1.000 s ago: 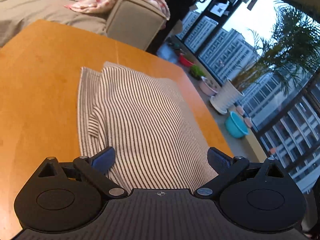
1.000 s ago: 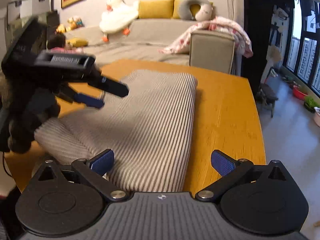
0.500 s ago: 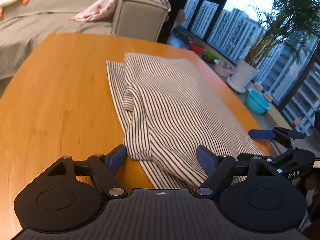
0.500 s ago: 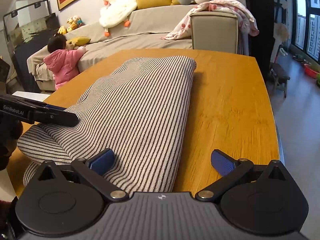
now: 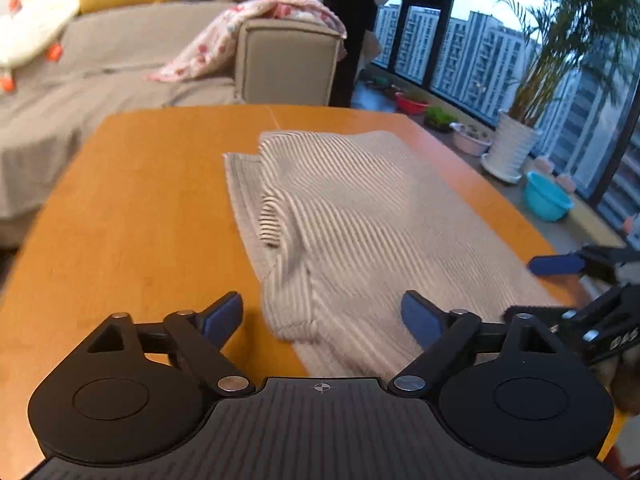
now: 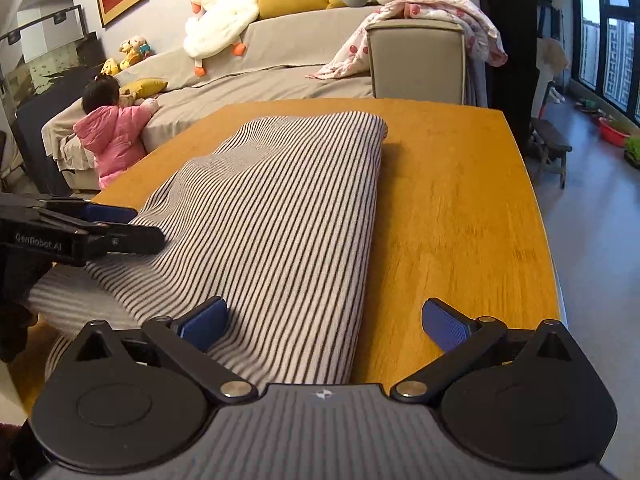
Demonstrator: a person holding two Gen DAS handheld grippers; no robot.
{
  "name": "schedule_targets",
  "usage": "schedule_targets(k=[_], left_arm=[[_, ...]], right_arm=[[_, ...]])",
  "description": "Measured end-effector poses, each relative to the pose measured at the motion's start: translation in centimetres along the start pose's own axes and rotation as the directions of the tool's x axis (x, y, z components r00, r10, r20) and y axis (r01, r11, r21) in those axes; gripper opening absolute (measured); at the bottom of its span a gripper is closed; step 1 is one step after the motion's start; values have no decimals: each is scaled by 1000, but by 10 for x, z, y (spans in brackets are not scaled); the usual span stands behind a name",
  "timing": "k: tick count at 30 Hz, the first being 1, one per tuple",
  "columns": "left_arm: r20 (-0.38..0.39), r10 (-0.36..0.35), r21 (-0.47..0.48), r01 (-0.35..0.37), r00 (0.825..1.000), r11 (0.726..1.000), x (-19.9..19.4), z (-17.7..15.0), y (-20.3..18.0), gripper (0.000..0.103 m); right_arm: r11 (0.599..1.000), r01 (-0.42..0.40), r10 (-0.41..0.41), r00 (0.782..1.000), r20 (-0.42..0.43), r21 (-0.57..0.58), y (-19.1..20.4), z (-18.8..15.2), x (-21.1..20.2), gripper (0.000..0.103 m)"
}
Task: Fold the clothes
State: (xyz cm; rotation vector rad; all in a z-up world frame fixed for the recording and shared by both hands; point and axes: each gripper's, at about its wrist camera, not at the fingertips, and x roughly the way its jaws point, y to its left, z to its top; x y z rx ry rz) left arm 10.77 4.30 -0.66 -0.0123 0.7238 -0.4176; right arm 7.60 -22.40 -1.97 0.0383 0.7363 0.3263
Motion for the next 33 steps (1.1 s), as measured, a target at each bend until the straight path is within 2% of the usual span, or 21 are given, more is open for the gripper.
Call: schedule_targets(k=[4, 5, 8, 11, 12, 14, 15, 17, 19, 21, 24, 26, 30, 31, 33], left_arm=[[19, 39, 38, -40, 999, 998, -19, -9, -6, 92], [23, 45, 43, -46, 999, 998, -22, -11, -6, 92], [31, 57, 59, -59, 998, 997, -30, -16, -6, 93], [34, 64, 69, -66, 997, 995, -35, -17, -7, 94], [35, 67, 73, -69, 997, 995, -35, -18, -6, 94], [32, 71, 88, -74, 997, 993, -37, -21, -6, 95], [31, 71, 98, -73, 997, 993, -39, -23, -7, 95], [30, 69, 117, -72, 997, 990, -41, -28, -8, 95], [30, 62, 129, -65, 998, 990, -46, -32, -9, 95], [30, 56, 140, -59, 998, 988, -51, -37, -9, 95], [38, 52, 134, -56, 998, 989, -57, -38, -6, 97], [39, 49, 123, -53, 998, 991, -59, -38, -5, 97], [42, 51, 127, -56, 998, 990, -60, -38, -6, 98], [44, 51, 126, -56, 998, 990, -60, -37, -6, 98], [49, 50, 120, -55, 998, 991, -62, -35, -5, 98]], right_arm=[[1000, -5, 6, 999, -47, 24, 1, 3, -8, 103], [1000, -4, 5, 999, -34, 18, 3, 5, -13, 103], [999, 22, -18, 996, 84, -45, 17, 6, -34, 103], [990, 35, -11, 984, 175, -137, 36, 6, -44, 103], [984, 42, -12, 985, 169, -174, 42, 5, -43, 103], [958, 73, -55, 996, 73, -277, 55, -7, -26, 103], [948, 86, -71, 996, 60, -306, 58, -12, -21, 103], [946, 100, -75, 993, 91, -307, 57, -18, -25, 103], [942, 92, -69, 994, 81, -324, 58, -12, -32, 103], [913, 100, -55, 991, 122, -396, 68, -14, -44, 103], [844, 97, 4, 983, 186, -528, 89, -25, -62, 99], [799, 63, 60, 981, 184, -598, 104, -34, -67, 89], [742, 7, 114, 984, 137, -670, 125, -47, -57, 87], [732, 0, 117, 985, 126, -681, 129, -50, -52, 87], [737, 6, 108, 986, 127, -676, 132, -53, -41, 87]])
